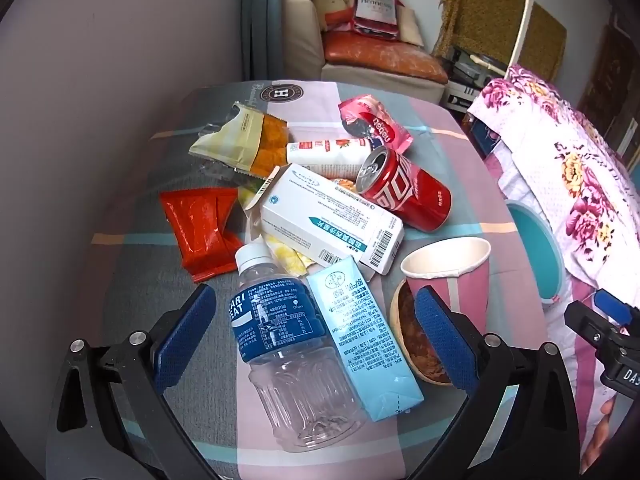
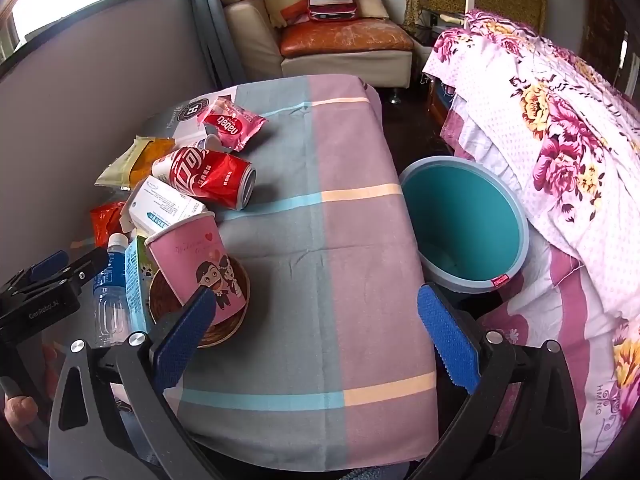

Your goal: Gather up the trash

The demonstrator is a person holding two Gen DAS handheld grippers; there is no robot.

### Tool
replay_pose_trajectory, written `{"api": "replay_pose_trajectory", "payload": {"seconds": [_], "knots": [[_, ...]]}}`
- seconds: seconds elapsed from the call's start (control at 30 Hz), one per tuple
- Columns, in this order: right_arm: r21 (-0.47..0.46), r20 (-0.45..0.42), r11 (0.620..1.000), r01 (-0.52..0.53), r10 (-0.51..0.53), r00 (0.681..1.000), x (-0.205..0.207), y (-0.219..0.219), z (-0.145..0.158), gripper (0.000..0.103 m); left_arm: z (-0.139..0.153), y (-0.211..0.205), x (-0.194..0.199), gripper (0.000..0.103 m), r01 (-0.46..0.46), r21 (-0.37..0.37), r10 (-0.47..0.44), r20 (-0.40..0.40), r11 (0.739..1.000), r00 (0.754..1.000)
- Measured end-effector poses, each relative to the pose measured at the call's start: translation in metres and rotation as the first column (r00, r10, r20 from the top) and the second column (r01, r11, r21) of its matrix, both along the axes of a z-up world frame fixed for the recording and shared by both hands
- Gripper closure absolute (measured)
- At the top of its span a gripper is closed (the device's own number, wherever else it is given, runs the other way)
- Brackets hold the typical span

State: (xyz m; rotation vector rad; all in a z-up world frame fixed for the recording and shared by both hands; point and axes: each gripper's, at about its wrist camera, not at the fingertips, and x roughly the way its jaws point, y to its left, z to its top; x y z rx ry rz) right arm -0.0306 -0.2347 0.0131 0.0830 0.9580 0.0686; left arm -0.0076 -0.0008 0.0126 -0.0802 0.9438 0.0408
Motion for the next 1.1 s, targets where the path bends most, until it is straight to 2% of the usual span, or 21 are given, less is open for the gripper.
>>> {"api": "replay_pose_trajectory", "payload": {"seconds": [1.1], "knots": [[0.014, -0.039, 1.000, 0.010, -0.009, 0.999, 0.001, -0.005, -0.014, 0.006, -0.010, 0.001, 0.003, 0.003, 0.006, -0.012, -0.006, -0.019, 1.000, 1.000]]}}
